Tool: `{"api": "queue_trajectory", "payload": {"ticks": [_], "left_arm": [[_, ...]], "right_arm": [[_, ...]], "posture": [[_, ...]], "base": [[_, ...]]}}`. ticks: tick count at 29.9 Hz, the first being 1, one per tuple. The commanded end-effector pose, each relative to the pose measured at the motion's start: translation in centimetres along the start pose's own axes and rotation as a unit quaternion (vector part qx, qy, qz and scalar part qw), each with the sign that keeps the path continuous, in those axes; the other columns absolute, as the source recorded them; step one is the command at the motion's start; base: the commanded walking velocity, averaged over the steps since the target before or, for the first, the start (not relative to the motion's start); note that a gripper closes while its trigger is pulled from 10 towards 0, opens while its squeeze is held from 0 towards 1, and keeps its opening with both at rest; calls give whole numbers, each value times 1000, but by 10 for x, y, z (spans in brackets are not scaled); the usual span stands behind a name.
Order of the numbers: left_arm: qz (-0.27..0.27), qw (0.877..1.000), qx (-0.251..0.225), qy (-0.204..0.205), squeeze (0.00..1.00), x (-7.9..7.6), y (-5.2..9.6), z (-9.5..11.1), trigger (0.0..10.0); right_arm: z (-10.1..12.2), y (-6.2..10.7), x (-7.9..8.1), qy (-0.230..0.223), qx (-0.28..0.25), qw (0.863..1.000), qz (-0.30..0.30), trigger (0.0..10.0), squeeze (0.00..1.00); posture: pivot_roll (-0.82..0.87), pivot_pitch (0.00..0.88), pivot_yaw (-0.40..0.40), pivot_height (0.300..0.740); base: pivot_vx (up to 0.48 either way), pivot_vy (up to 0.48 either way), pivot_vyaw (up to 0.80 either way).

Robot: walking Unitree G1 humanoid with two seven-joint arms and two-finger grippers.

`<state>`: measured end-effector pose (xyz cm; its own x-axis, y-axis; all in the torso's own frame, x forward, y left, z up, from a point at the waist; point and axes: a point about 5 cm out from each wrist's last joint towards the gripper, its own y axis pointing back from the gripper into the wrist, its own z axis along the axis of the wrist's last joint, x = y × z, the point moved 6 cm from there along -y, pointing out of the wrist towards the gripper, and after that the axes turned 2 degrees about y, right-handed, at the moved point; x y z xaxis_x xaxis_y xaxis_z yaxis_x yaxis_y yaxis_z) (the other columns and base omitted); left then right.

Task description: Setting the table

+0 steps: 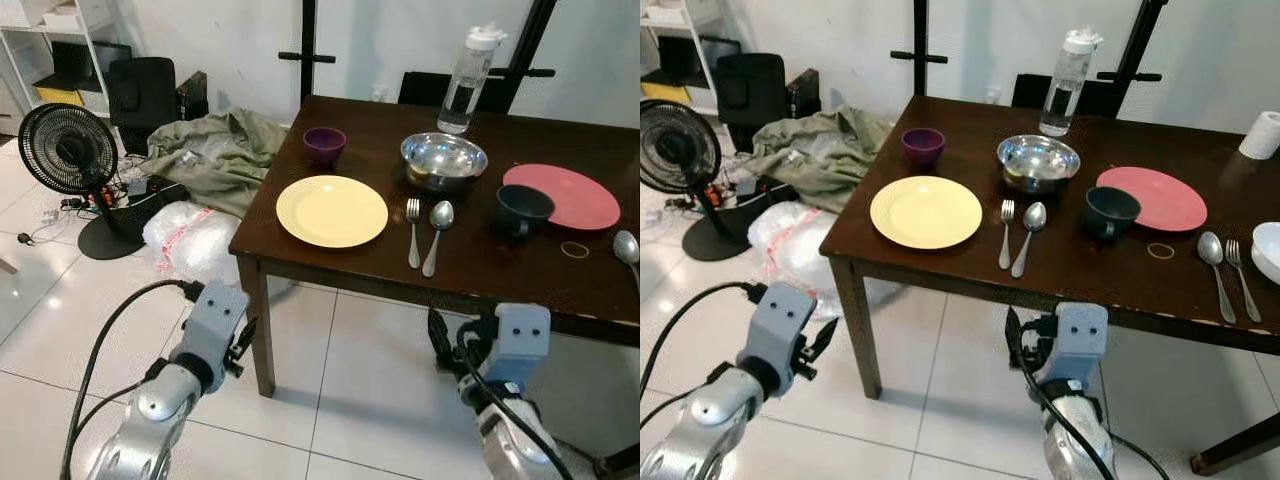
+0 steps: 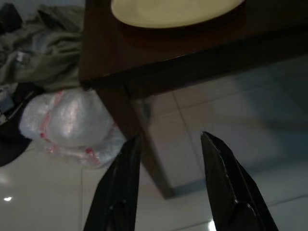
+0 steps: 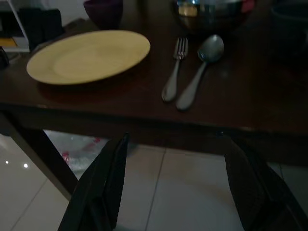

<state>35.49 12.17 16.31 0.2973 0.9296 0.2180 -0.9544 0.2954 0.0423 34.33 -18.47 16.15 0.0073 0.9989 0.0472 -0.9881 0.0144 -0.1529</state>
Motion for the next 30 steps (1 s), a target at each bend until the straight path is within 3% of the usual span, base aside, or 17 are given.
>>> {"api": "queue_trajectory", "payload": {"ticks": [1,5,14,21,25,30], "left_arm": [[-5,1000,14,19,0,-4,-2,-6,10000],[-11,999,16,45,0,-12,-6,-2,10000],[16,999,-3,32,0,-3,-22,3,10000],[26,999,-8,28,0,2,-26,6,10000],[21,999,-10,27,0,-2,-26,7,10000],[9,999,-21,39,0,-17,-22,9,10000]], "right_arm": [[-5,1,-8,1,6,1000,-16,10000,0],[-4,0,-14,8,1,1000,-23,10000,0],[-2,-8,-21,19,-7,999,-31,10000,0],[5,-15,-22,29,-19,999,-27,10000,0],[9,-14,-25,27,-24,999,-33,10000,0],[-1,-5,-24,28,-8,999,-27,10000,0]], "posture": [[72,114,62,740],[65,108,65,740],[48,57,53,740],[49,55,56,740],[62,65,52,740],[73,81,39,740]], "base": [[0,0,0],[0,0,0],[0,0,0],[0,0,0],[0,0,0],[0,0,0]]}}
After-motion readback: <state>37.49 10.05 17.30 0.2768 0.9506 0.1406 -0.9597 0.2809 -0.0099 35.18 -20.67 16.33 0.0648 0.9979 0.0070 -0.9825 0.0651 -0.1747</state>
